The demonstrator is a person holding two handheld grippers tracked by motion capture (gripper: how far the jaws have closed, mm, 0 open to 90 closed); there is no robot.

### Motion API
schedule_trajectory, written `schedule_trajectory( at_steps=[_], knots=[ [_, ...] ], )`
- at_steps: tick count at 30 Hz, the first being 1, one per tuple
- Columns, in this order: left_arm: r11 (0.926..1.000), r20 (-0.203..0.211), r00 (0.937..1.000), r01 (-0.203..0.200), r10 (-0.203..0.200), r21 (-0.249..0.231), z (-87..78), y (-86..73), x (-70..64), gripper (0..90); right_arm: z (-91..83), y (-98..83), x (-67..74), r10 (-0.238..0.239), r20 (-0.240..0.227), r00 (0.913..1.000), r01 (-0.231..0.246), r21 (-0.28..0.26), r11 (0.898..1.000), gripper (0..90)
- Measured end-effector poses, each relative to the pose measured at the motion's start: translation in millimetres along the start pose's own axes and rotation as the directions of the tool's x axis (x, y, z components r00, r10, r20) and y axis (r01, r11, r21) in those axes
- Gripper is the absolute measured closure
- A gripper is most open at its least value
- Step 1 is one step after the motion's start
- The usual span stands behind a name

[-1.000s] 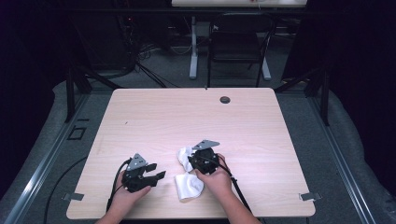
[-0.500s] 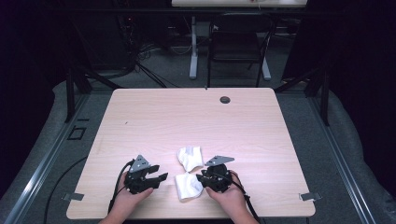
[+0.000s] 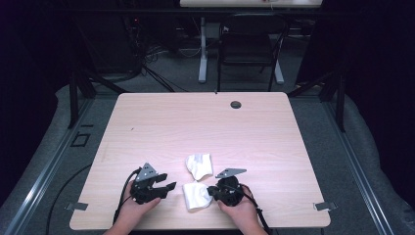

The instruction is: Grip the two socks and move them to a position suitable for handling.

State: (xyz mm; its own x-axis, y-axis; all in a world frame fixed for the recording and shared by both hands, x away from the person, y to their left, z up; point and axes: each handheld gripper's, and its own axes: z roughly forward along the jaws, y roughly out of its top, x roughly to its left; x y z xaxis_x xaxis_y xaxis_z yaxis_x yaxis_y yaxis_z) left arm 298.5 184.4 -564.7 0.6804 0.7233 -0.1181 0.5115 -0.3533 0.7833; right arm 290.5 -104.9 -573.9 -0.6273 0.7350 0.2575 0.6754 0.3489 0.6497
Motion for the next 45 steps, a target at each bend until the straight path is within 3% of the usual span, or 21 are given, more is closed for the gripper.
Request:
schedule_trajectory(
  at_steps=[4, 10, 14, 19, 23, 27, 30, 34, 37, 39, 42, 45],
  knots=[
    [0.9999, -0.005, 0.9999, 0.01, -0.01, -0.005, -1.5, 0.2, 2.6, 48.2, -3.5, 2.4, 5.5, -0.017, 0.018, 0.9997, 0.018, -0.025, 1.0, 89.7],
    [0.9993, -0.021, 0.9992, 0.033, -0.033, -0.021, -6.0, 1.1, 10.1, 48.2, -18.6, 15.1, 14.4, -0.027, -0.006, 0.9996, 0.027, -0.077, 0.997, 89.9],
    [0.9986, -0.029, 0.9983, 0.05, -0.05, -0.018, -10.1, 1.5, 16.2, 48.2, -19.1, 20.1, 21.3, -0.044, -0.021, 0.9988, 0.042, -0.081, 0.996, 89.9],
    [0.9975, -0.038, 0.9972, 0.064, -0.065, -0.029, -14.9, 2.4, 19.5, 48.4, -12.6, 28.1, 37.4, -0.083, -0.057, 0.9949, 0.078, -0.078, 0.994, 89.8],
    [0.9979, -0.043, 0.9973, 0.058, -0.059, -0.03, -17.5, 2.5, 21.0, 48.8, 5.1, 33.9, 51.5, -0.101, -0.094, 0.9904, 0.096, -0.056, 0.994, 89.8],
    [0.998, -0.037, 0.9977, 0.056, -0.057, -0.029, -17.4, 2.3, 20.4, 48.9, 16.7, 35.4, 56.0, -0.111, -0.102, 0.9886, 0.108, -0.035, 0.994, 89.7],
    [0.9986, -0.03, 0.9983, 0.049, -0.05, -0.021, -15.8, 1.9, 18.7, 49.0, 26.6, 34.8, 56.9, -0.11, -0.105, 0.9884, 0.109, -0.011, 0.994, 88.7],
    [0.999, -0.018, 0.9989, 0.043, -0.043, -0.013, -13.1, 1.7, 13.8, 49.1, 33.9, 31.7, 57.3, -0.102, -0.12, 0.9876, 0.103, 0.004, 0.995, 80.4],
    [0.9994, -0.011, 0.9994, 0.033, -0.033, -0.009, -11.3, 2.0, 10.4, 49.1, 28.3, 32.5, 56.6, -0.094, -0.132, 0.9867, 0.09, -0.039, 0.995, 71.8],
    [0.9995, -0.007, 0.9996, 0.029, -0.029, -0.01, -10.2, 2.1, 8.5, 49.4, 20.5, 34.5, 53.8, -0.086, -0.134, 0.9873, 0.076, -0.078, 0.994, 71.0],
    [0.9996, -0.001, 0.9997, 0.025, -0.025, -0.008, -9.2, 2.4, 5.2, 49.6, 10.6, 35.3, 45.6, -0.081, -0.102, 0.9915, 0.072, -0.096, 0.993, 74.3],
    [0.9998, 0.015, 0.9997, 0.017, -0.017, -0.012, -8.9, 4.4, -1.0, 49.6, 9.6, 31.4, 35.0, -0.095, -0.056, 0.9939, 0.092, -0.059, 0.994, 78.3]
  ],
)
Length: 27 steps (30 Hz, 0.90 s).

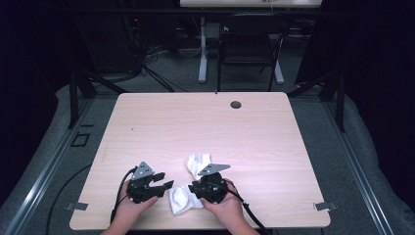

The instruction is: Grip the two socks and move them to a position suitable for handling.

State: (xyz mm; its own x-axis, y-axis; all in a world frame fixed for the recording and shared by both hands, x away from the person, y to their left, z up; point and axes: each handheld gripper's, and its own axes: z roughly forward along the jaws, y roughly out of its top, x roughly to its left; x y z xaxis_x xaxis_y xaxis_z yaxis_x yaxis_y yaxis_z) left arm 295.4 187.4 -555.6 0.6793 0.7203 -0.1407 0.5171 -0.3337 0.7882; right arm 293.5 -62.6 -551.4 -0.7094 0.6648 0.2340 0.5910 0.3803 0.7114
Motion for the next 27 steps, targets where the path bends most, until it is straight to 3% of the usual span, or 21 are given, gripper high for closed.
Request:
schedule_trajectory(
  at_steps=[9, 15, 23, 27],
  knots=[
    [0.9998, 0.04, 0.999, -0.022, 0.022, -0.001, 12.1, 9.3, -28.9, 48.1, 12.4, -17.5, -2.9, -0.038, 0.038, 0.9986, 0.036, 0.068, 0.997, 81.0],
    [0.9988, 0.015, 0.9988, -0.047, 0.047, 0.014, 24.1, 15.0, -45.1, 45.3, 13.7, -20.9, -3.5, -0.029, 0.052, 0.9982, 0.025, 0.073, 0.997, 81.8],
    [0.9954, -0.041, 0.996, -0.077, 0.079, 0.058, 37.5, 11.8, -53.4, 45.0, 13.1, -22.4, -4.1, 0.0, 0.074, 0.9973, -0.004, 0.06, 0.998, 83.8],
    [0.9917, -0.038, 0.9945, -0.094, 0.098, 0.087, 35.9, 3.8, -52.1, 49.7, 10.1, -23.5, -8.2, 0.01, 0.096, 0.9953, -0.016, 0.061, 0.998, 85.1]
  ],
)
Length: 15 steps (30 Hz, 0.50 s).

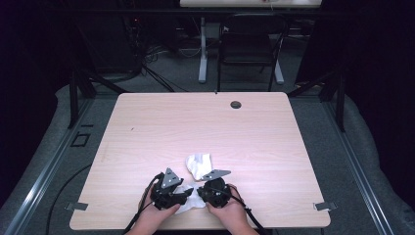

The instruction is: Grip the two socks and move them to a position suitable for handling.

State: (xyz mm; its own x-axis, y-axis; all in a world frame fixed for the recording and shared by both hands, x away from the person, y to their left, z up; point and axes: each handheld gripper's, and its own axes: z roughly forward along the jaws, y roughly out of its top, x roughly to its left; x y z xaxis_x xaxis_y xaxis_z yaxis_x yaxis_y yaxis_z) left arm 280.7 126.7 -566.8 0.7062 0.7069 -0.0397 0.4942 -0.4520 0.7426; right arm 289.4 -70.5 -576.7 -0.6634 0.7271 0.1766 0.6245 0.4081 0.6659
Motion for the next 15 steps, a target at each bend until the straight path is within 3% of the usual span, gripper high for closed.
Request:
schedule_trajectory(
  at_steps=[4, 10, 15],
  knots=[
    [0.9996, -0.007, 0.9999, -0.01, 0.01, 0.027, -0.6, -5.9, 3.5, 50.7, -3.0, -2.5, -5.1, 0.037, 0.017, 0.9992, -0.037, -0.009, 0.999, 86.0],
    [0.9986, -0.01, 0.9999, -0.003, 0.004, 0.053, -1.1, -9.6, 10.5, 51.4, -8.1, -4.6, -10.9, 0.048, 0.045, 0.9979, -0.048, 0.001, 0.999, 86.5],
    [0.9988, -0.005, 0.9999, 0.017, -0.016, 0.046, -0.7, -8.9, 12.5, 51.1, -13.1, -8.0, -17.3, 0.09, 0.058, 0.9943, -0.089, -0.006, 0.996, 86.5]
  ],
)
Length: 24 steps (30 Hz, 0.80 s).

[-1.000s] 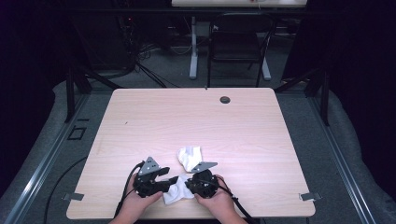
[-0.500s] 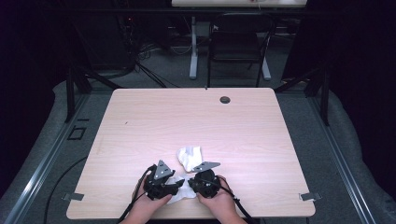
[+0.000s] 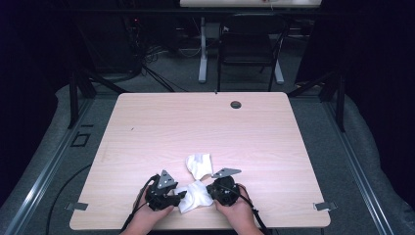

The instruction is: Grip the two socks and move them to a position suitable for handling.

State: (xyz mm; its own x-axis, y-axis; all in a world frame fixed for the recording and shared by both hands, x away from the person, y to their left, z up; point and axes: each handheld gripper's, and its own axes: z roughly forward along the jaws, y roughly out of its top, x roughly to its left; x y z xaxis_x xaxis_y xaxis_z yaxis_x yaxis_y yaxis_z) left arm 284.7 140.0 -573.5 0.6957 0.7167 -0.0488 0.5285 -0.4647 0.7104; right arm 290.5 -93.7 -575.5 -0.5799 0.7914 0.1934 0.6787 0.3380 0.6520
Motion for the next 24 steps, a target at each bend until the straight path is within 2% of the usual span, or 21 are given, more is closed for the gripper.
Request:
schedule_trajectory(
  at_steps=[6, 8, 9, 12, 16, 18, 19, 21, 24],
  knots=[
    [0.9992, 0.041, 0.9991, -0.014, 0.015, -0.037, -7.2, 12.9, -15.4, 55.0, -2.9, -2.9, -2.0, 0.029, 0.016, 0.9995, -0.029, -0.009, 1.0, 84.5],
    [0.9993, 0.055, 0.9984, -0.01, 0.012, -0.035, -5.1, 15.3, -23.8, 55.0, -3.2, -3.0, -1.8, 0.024, 0.016, 0.9996, -0.023, -0.006, 1.0, 84.4],
    [0.9994, 0.057, 0.9981, -0.024, 0.025, -0.027, -3.9, 16.1, -27.3, 54.9, -3.2, -3.1, -1.6, 0.021, 0.018, 0.9996, -0.021, -0.007, 1.0, 84.4],
    [0.9998, 0.06, 0.9981, -0.013, 0.014, -0.016, 2.5, 15.6, -37.3, 53.2, -2.9, -3.9, -1.4, 0.023, 0.018, 0.9996, -0.023, -0.015, 1.0, 84.4],
    [0.9999, 0.041, 0.9991, -0.012, 0.013, -0.006, 10.4, 14.3, -44.0, 52.8, -3.3, -4.6, -0.6, 0.015, 0.023, 0.9996, -0.015, -0.02, 1.0, 84.5],
    [0.9998, 0.016, 0.9997, -0.02, 0.02, 0.006, 14.4, 13.6, -45.0, 53.5, -3.9, -5.3, 0.2, -0.001, 0.031, 0.9995, 0.001, -0.016, 1.0, 84.9],
    [0.9998, 0.008, 0.9998, -0.018, 0.018, 0.013, 16.6, 12.6, -44.5, 54.7, -4.3, -5.5, 0.3, -0.006, 0.032, 0.9995, 0.006, -0.014, 1.0, 85.2],
    [0.9999, -0.001, 0.9999, -0.016, 0.016, -0.002, 18.8, 10.1, -42.7, 57.3, -4.5, -6.3, 0.2, -0.002, 0.03, 0.9995, 0.002, -0.018, 1.0, 85.8],
    [0.9993, -0.014, 0.9992, -0.039, 0.038, -0.003, 17.5, 8.7, -41.3, 67.0, -5.5, -7.2, -0.7, -0.005, 0.032, 0.9995, 0.006, -0.015, 1.0, 87.0]
  ],
)
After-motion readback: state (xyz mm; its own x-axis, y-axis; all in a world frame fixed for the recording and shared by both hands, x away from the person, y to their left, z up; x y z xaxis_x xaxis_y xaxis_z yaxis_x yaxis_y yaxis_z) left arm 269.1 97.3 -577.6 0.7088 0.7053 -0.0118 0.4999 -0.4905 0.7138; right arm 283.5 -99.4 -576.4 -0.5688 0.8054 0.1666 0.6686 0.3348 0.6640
